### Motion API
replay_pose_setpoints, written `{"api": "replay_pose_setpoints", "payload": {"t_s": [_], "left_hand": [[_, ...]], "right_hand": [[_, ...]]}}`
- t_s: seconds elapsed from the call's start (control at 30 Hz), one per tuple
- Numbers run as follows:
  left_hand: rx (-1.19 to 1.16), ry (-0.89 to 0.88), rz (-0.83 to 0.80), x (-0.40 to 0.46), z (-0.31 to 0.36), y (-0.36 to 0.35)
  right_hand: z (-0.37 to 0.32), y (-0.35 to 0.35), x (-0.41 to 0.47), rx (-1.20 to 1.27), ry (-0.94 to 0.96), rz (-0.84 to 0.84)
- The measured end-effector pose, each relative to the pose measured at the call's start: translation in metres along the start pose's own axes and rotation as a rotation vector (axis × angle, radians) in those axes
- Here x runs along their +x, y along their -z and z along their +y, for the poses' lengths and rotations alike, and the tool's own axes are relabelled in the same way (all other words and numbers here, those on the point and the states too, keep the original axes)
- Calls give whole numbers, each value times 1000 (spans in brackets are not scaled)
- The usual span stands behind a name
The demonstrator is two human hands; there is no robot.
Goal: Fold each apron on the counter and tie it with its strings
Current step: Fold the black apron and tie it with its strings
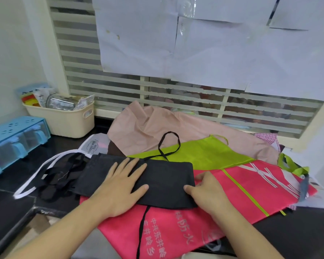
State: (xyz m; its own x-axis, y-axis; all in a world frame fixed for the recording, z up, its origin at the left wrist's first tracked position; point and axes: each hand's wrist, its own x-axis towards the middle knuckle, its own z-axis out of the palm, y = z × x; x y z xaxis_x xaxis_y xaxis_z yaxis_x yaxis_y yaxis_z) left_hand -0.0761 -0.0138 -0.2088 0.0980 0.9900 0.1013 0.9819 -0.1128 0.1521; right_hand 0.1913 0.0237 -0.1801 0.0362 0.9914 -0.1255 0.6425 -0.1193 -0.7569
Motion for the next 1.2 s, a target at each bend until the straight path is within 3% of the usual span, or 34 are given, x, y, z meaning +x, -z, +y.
{"api": "replay_pose_setpoints", "payload": {"t_s": [0.13, 0.33, 0.5, 0.6, 0.67, 0.8, 0.87, 0.97, 1.1, 1.2], "left_hand": [[-94, -88, -14, 6, 38, 3], [-95, -176, -103, 27, 85, -9], [-30, -186, -131, 33, 127, -26], [23, -215, -51, 31, 141, -29], [10, -251, -34, 27, 148, -28], [-7, -232, -174, 15, 157, -30], [21, -219, -185, 14, 158, -32], [-2, -209, -176, 14, 158, -31], [-43, -197, -147, 14, 157, -33], [-123, -179, -159, 18, 155, -32]], "right_hand": [[8, 16, 0, 164, -52, -71], [36, 76, -15, 191, -72, 46], [78, 114, -20, 357, -160, 159], [94, 116, -27, 576, -218, 43], [96, 113, -33, 563, -197, -19], [90, 111, -33, 353, -142, 49], [79, 109, -37, 470, -52, 132], [58, 93, -51, 675, 77, 29], [61, 59, -50, 152, 24, 79], [60, 40, -47, -137, 168, 169]]}}
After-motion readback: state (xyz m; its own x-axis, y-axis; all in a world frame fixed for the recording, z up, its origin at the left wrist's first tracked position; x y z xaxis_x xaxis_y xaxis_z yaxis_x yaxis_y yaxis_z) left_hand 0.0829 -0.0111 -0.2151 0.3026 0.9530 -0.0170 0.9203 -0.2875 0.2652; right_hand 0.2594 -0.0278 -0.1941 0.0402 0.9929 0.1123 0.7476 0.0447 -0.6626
